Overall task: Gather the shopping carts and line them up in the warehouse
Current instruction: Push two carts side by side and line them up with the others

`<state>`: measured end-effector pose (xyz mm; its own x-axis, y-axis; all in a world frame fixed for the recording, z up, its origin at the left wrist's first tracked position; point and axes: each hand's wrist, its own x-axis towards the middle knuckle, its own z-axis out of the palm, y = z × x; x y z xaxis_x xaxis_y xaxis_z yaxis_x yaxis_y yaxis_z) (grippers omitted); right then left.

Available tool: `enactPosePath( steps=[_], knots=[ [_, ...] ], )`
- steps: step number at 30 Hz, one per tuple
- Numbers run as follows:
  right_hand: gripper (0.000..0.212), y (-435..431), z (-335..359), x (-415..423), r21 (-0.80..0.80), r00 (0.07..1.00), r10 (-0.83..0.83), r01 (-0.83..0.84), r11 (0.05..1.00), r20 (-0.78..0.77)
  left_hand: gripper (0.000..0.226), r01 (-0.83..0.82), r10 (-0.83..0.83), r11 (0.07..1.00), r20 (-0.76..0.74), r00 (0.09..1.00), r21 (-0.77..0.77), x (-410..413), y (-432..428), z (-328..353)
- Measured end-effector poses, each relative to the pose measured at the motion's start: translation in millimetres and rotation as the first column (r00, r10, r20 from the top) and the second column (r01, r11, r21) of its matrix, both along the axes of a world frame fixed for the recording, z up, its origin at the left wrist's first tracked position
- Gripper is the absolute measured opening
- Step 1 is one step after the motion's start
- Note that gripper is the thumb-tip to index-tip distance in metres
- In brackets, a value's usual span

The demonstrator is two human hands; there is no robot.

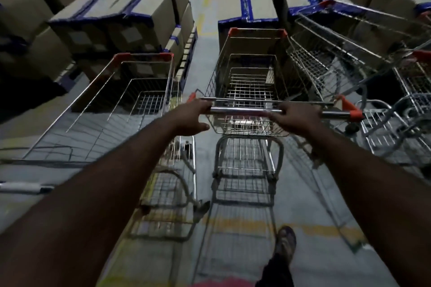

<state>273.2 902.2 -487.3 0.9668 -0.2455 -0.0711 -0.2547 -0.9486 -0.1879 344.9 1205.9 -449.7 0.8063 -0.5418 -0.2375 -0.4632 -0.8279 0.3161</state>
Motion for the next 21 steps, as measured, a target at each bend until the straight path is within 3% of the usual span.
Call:
enactPosePath(
  steps=[6, 12, 18, 21],
  knots=[
    [0.072, 50, 2, -60, 0.028, 0.999, 0.004, -0.003, 1.0, -0.054, 0.078, 0.098, -0.098, 0.995, -0.021, 0.995, 0.013, -42, 51, -10],
    [0.086, 64, 2, -86, 0.096, 0.996, -0.057, 0.063, 0.993, -0.065, 0.072, 0.112, -0.112, 0.994, 0.007, 0.994, -0.01, -58, 68, -4],
    [0.105, 57, 2, -108, 0.14, 0.987, -0.113, 0.128, 0.982, -0.115, 0.039, 0.177, -0.174, 0.984, 0.061, 0.983, -0.038, -77, 69, -2],
    [0.102, 62, 1, -121, 0.095, 0.983, -0.131, 0.143, 0.985, -0.126, 0.037, 0.197, -0.196, 0.979, 0.02, 0.98, -0.045, -90, 69, -4]
  ],
)
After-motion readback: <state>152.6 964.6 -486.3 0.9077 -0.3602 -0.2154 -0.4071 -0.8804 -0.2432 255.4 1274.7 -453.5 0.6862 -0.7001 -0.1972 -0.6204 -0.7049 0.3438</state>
